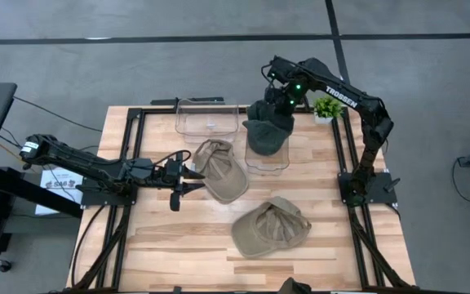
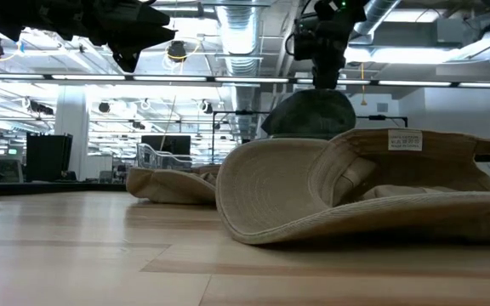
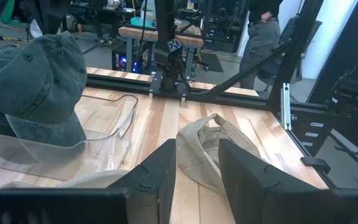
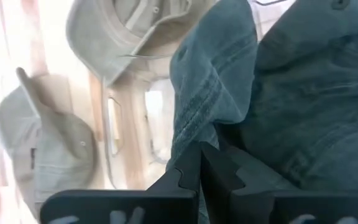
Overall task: Pick & Place hat
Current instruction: Put the gray cap into the right transparent bin, then put the bottom brown cap into the left transparent bin
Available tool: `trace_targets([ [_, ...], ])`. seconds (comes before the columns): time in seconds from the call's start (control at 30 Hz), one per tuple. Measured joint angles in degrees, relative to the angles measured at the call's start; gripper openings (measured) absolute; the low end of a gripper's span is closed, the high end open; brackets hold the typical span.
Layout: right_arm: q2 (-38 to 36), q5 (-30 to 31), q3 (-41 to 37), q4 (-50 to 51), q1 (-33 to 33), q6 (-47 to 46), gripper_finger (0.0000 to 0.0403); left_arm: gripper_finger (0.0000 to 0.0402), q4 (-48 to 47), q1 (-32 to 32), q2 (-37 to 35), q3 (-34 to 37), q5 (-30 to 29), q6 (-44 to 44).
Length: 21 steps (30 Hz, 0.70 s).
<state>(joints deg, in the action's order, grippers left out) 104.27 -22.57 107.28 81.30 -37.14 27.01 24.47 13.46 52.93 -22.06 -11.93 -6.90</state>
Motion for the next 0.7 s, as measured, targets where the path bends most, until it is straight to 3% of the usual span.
trace_targets([
  [0.23,0.0,-4.1,0.0,1.0,-2.1,0.5,0.0000,0.0118,0.0,0.0,0.0,0.0,0.0,0.5],
  [0.5,-2.6,9.9,0.0,-11.9,-2.8,-1.9,0.0000,0.0118,0.0,0.0,0.0,0.0,0.0,0.5],
  [0.7,-10.2,8.8,0.0,-18.5,-2.6,-3.4,0.0000,0.0118,0.0,0.0,0.0,0.0,0.0,0.7],
])
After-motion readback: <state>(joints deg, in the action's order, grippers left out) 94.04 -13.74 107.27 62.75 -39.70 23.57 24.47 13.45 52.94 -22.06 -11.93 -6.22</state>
